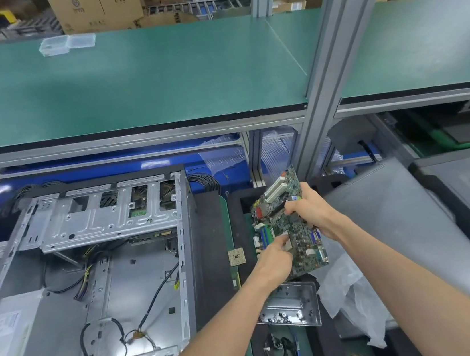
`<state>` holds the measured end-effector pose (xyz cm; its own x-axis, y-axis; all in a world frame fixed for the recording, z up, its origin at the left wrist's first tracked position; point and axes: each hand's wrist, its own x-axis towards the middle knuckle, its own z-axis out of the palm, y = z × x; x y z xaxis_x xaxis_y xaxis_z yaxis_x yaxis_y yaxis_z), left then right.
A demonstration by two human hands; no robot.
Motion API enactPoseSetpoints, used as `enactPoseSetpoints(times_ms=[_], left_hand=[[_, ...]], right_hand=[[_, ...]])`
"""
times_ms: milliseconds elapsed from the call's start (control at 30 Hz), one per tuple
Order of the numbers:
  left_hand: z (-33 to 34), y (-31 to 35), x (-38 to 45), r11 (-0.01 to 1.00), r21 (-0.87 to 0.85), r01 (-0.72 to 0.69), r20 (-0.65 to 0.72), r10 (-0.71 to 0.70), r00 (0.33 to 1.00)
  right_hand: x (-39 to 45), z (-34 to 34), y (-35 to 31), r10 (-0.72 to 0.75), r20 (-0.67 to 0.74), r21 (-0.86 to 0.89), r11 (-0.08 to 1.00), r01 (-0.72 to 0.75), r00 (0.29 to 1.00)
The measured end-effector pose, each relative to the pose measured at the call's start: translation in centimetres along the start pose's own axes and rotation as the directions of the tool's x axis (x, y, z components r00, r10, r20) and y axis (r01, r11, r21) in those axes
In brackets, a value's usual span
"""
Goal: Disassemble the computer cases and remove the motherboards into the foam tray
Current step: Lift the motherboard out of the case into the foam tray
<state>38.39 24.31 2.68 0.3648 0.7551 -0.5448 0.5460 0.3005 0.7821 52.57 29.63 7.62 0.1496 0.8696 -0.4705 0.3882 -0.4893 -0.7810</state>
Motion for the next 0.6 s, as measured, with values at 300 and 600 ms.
enactPoseSetpoints(times_ms=[300,600], left_hand=[[1.0,-1.0,1.3,1.000,0.015,0.009,0.052,-0.010,0.999],[1.7,-1.3,1.7,0.997,0.072,0.026,0.084,-0.032,0.996]], right_hand=[[0.5,-0.8,2.5,0.054,0.024,0.115,0.992,-0.056,0.998],[2.0,-1.3,3.6,0.067,0.005,0.064,0.996,-0.068,0.998]])
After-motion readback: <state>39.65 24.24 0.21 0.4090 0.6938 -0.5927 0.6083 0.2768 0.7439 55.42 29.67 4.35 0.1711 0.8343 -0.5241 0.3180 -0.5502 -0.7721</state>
